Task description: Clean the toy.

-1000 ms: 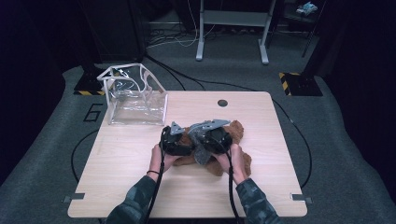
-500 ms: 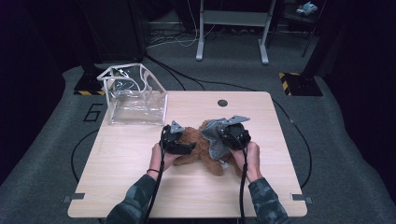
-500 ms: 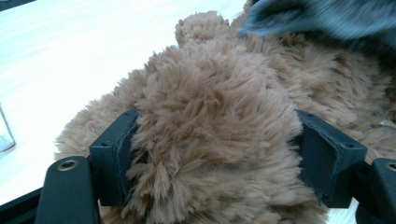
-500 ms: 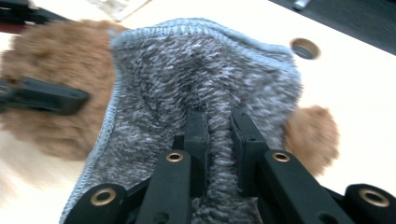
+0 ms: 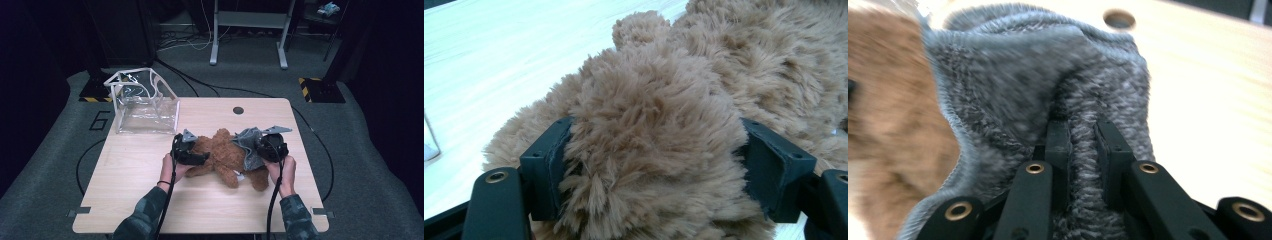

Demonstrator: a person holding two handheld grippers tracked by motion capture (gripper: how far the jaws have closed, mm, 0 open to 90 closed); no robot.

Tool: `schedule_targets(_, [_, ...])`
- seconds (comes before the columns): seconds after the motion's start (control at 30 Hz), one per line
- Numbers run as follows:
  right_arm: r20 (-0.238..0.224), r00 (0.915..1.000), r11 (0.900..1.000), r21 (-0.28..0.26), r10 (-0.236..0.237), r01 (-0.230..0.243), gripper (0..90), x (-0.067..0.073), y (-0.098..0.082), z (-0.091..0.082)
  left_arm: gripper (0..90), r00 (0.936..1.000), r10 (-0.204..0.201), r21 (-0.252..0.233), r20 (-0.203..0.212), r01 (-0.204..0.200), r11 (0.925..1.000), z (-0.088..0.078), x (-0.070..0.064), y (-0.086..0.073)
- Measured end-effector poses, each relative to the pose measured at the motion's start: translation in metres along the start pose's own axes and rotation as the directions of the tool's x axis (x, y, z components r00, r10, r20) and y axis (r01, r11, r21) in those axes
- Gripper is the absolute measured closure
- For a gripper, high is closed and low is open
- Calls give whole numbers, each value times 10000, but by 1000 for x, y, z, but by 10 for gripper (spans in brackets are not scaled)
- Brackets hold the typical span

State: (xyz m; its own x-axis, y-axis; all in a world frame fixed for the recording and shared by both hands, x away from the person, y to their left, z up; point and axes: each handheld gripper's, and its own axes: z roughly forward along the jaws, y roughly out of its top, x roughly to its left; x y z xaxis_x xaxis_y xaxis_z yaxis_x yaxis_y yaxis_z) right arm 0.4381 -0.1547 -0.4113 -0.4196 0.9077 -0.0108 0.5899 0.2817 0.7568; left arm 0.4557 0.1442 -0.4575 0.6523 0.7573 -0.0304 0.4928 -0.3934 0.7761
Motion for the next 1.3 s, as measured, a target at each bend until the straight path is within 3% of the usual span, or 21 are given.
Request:
schedule_targets(0.07, [-444,9983,9980,-523,-379,356,787,9,4,-10,237,10000,-18,-12,-8,18,10000,0,0,0])
schedule_targets(0.2, [-1153,9895,9923,-970,-876,765,786,38,11,-17,237,10000,20,86,17,-21,10000,0,1,1])
schedule_targets(0.3, [-1667,9750,9875,-815,-1470,1349,785,68,13,-6,236,10000,-22,42,10,22,10000,1,1,2])
schedule_targets(0.4, [-1993,9618,9820,-560,-1879,1802,783,88,12,9,236,9999,-150,15,56,150,9999,1,2,2])
schedule_targets(0.43, [-1959,9623,9820,-373,-1887,1850,783,97,10,16,237,9999,-106,56,58,106,9999,1,2,2])
schedule_targets(0.47, [-1962,9560,9759,-328,-2182,2160,783,98,10,20,237,9999,-125,62,40,125,9999,1,2,2])
schedule_targets(0.53, [-1839,9591,9761,-109,-2154,2172,784,104,7,28,237,9999,-147,41,58,147,9999,1,3,1])
schedule_targets(0.57, [-1697,9580,9725,-107,-2311,2327,784,104,6,30,237,9999,-147,46,70,146,9999,1,3,1])
schedule_targets(0.67, [-1720,9601,9749,-66,-2203,2225,785,98,3,28,237,9999,-87,61,96,86,9999,1,3,1])
schedule_targets(0.7, [-1697,9647,9789,9,-2012,2043,785,98,2,26,237,9999,-94,37,80,94,9999,2,3,2])
schedule_targets(0.93, [-1556,9736,9850,192,-1668,1718,785,79,-12,15,237,9998,-87,19,192,86,10000,1,4,1])
schedule_targets(1.07, [-1407,9812,9898,354,-1318,1381,785,60,-26,9,236,9995,-162,-100,254,165,9998,1,4,0])
schedule_targets(1.23, [-800,9949,9956,658,-618,671,784,32,-45,4,236,9995,-163,-87,282,165,9998,1,6,0])
schedule_targets(1.3, [-719,9966,9965,699,-407,458,784,23,-51,2,236,9992,-211,-121,325,215,9997,1,6,0])
